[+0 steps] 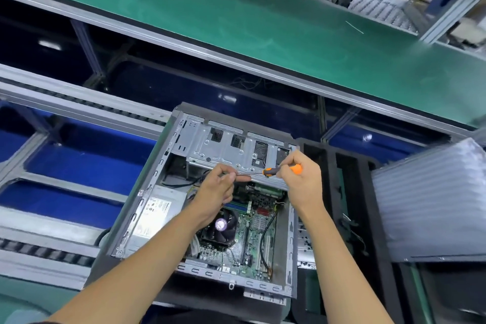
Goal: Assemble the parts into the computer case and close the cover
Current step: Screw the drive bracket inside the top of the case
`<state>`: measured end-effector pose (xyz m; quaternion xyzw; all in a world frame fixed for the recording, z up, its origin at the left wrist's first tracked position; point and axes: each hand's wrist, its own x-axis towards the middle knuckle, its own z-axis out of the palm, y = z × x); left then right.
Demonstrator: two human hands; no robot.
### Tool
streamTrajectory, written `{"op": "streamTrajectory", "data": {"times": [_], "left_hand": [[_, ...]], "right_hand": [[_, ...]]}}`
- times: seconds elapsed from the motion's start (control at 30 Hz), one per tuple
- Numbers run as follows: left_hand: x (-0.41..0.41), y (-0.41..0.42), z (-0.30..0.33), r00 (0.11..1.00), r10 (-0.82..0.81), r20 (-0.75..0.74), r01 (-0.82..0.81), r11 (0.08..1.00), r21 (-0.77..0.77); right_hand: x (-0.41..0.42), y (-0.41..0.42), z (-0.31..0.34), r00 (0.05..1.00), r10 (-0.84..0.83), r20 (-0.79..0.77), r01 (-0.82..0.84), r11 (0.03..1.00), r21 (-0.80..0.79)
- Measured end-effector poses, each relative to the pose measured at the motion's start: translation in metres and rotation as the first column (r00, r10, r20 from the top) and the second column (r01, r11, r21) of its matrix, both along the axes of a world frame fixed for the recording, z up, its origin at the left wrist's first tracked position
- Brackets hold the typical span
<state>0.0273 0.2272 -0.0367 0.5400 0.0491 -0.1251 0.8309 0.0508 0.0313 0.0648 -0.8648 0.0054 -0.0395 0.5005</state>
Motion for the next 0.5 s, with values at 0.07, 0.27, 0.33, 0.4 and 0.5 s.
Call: {"op": "streamTrajectory", "data": {"times": [0.07, 0.27, 0.33, 0.4, 0.5], "left_hand": [[0.000, -0.001, -0.001, 0.999, -0.005, 0.039, 0.002, 0.998, 0.064], [0.001, -0.006, -0.001, 0.991, -0.073, 0.116, 0.056, 0.989, 0.139], [0.001, -0.006, -0.001, 0.991, -0.068, 0.112, 0.053, 0.991, 0.127], [0.001, -0.007, 0.000, 0.990, -0.079, 0.116, 0.064, 0.990, 0.128], [-0.002, -0.006, 0.000, 0.980, -0.123, 0.157, 0.100, 0.984, 0.147]], "right_hand": [[0.001, 0.000, 0.004, 0.999, 0.036, -0.003, -0.037, 0.998, -0.049], [0.006, -0.007, 0.012, 0.998, 0.054, -0.042, -0.053, 0.998, 0.034], [0.005, -0.008, 0.011, 0.997, 0.034, -0.075, -0.028, 0.997, 0.076], [0.002, -0.009, 0.008, 0.997, 0.015, -0.070, -0.009, 0.996, 0.084], [0.001, -0.008, 0.010, 0.999, 0.003, -0.043, 0.002, 0.993, 0.118]]}}
